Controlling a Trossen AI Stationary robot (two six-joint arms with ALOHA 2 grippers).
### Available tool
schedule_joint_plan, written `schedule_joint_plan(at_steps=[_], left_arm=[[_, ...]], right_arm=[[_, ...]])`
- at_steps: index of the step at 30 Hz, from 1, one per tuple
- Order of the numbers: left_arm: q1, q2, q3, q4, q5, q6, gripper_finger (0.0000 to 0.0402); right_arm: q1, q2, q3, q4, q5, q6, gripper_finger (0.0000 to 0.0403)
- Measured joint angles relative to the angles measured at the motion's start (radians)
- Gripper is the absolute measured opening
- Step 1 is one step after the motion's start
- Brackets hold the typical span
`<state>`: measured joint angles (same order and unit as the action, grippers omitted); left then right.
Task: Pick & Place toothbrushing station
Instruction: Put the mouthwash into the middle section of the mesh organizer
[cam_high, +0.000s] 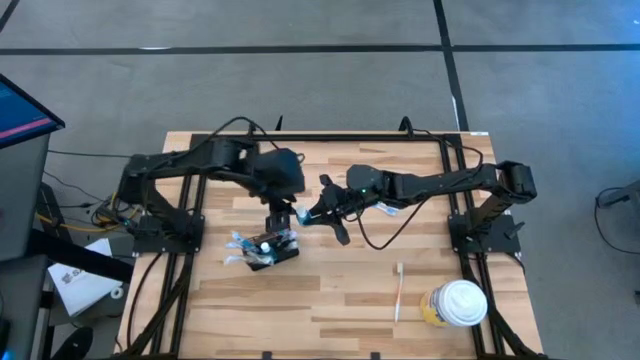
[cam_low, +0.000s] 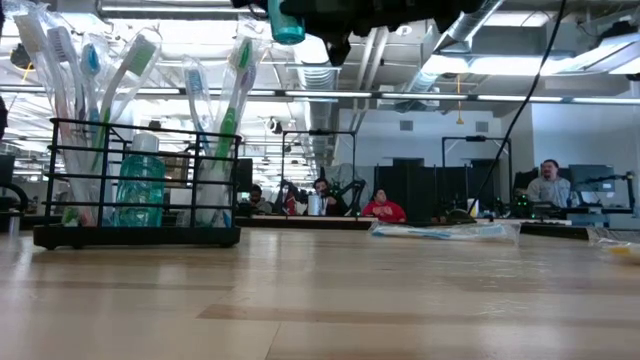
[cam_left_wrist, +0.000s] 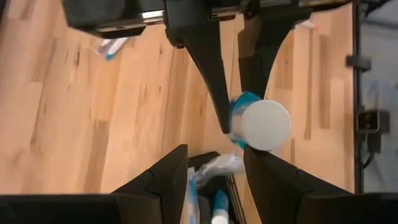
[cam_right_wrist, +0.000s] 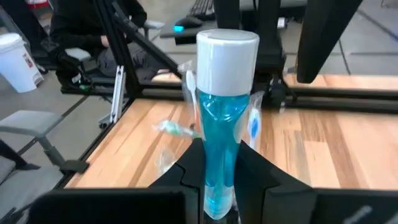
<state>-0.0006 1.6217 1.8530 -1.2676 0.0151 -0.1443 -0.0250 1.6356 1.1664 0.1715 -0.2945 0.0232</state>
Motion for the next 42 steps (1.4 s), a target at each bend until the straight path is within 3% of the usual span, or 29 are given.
schedule_joint_plan(at_steps=[23,34,42], left_arm=[[-0.005,-0.074,0.035,0.045,0.011,-0.022,0.0157],[-0.005,0.001,0.033,0.043,0.044,-0.021,0.0222],[-0.005,0.063,0.032,0.034,0.042,-0.02,0.0242]], right_arm=[[0.005,0.008,0.005,-0.025,0.014,0.004,0.0041],[0.005,0.008,0.005,-0.017,0.01,0.004,0.0041],[0.005,0.007,0.005,-0.023,0.007,0.004,0.0041]])
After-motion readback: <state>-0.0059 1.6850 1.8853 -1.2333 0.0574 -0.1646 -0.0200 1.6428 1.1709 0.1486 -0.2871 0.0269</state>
